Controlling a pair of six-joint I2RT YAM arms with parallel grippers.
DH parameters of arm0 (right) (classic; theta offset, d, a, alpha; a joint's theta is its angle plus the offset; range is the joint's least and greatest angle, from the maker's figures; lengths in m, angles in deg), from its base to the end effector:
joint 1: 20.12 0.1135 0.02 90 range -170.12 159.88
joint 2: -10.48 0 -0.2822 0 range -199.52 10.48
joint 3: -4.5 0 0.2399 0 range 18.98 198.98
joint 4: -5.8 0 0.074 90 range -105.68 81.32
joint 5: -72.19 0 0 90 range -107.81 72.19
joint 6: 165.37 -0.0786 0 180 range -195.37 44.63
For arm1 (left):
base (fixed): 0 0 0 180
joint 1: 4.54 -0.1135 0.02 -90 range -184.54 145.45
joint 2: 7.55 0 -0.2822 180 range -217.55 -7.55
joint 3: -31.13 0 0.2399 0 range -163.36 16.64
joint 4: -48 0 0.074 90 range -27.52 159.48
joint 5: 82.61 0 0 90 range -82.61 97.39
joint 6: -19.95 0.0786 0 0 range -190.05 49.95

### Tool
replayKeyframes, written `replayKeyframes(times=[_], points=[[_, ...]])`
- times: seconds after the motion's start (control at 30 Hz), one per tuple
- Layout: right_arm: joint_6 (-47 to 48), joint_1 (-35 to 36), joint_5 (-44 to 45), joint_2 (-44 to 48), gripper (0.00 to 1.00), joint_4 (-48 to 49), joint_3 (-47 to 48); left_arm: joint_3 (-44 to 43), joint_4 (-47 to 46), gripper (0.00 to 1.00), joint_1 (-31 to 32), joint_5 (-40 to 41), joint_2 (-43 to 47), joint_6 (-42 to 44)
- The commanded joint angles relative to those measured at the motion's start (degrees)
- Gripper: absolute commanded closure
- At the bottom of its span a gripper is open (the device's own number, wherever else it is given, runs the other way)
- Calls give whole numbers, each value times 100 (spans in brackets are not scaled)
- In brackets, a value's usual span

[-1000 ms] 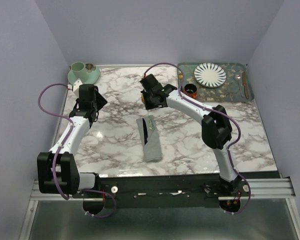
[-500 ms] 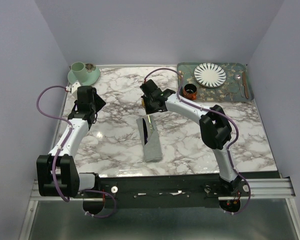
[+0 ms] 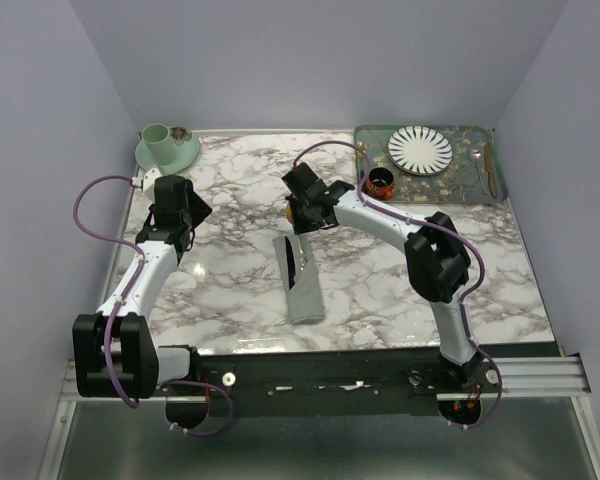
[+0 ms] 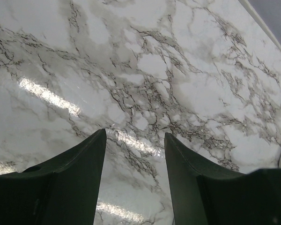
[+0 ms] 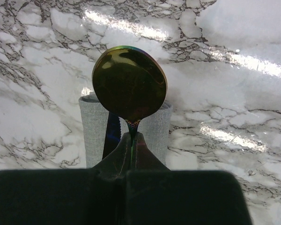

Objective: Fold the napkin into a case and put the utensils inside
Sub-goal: Insert the spoon into the folded napkin.

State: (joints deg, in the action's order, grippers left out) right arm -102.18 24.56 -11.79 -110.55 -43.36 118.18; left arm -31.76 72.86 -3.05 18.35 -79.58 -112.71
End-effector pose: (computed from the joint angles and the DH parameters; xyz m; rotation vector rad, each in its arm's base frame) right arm 0.3523 0.3368 0.1977 -0.3613 2.5614 0.3442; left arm 0.2954 0.0073 0.2593 -0.8621 1.9823 -0.2395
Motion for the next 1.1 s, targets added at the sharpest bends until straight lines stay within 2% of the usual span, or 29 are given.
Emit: replayKeyframes(times=[0.0, 1.07], points=[[-202, 75, -189, 273, 99, -259, -164, 103, -88, 37, -44, -15, 163, -76], [-668, 154, -769, 440, 99, -619, -753, 287, -237, 38, -44, -94, 251, -331]])
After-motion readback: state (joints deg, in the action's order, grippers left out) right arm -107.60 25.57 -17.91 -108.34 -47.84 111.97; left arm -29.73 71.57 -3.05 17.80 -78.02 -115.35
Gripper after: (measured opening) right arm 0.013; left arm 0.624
